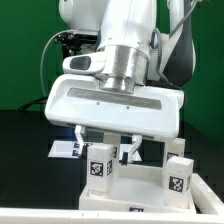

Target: Assemble square table

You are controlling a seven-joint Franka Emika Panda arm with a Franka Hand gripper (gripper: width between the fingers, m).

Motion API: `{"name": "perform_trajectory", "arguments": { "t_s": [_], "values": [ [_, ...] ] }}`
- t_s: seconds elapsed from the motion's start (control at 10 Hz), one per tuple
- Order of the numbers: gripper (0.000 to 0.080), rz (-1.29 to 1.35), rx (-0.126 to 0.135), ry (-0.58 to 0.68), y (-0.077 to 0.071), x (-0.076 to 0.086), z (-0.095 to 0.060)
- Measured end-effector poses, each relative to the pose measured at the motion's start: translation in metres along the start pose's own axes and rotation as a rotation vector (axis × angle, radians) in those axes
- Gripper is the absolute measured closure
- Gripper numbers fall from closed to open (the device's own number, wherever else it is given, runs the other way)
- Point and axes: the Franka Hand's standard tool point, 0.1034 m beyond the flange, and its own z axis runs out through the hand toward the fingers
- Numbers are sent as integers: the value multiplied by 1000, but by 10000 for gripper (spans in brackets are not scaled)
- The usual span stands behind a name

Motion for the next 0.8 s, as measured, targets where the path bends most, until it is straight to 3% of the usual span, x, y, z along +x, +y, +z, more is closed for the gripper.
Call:
{"name": "perform_trajectory", "arguments": {
  "t_s": [0.4,0.6,0.8],
  "values": [
    [153,12,8,-50,-1,2,-2],
    [151,36,28,-79,-1,19,-12],
    [151,71,49,-254,-2,19,-15]
  ]
}}
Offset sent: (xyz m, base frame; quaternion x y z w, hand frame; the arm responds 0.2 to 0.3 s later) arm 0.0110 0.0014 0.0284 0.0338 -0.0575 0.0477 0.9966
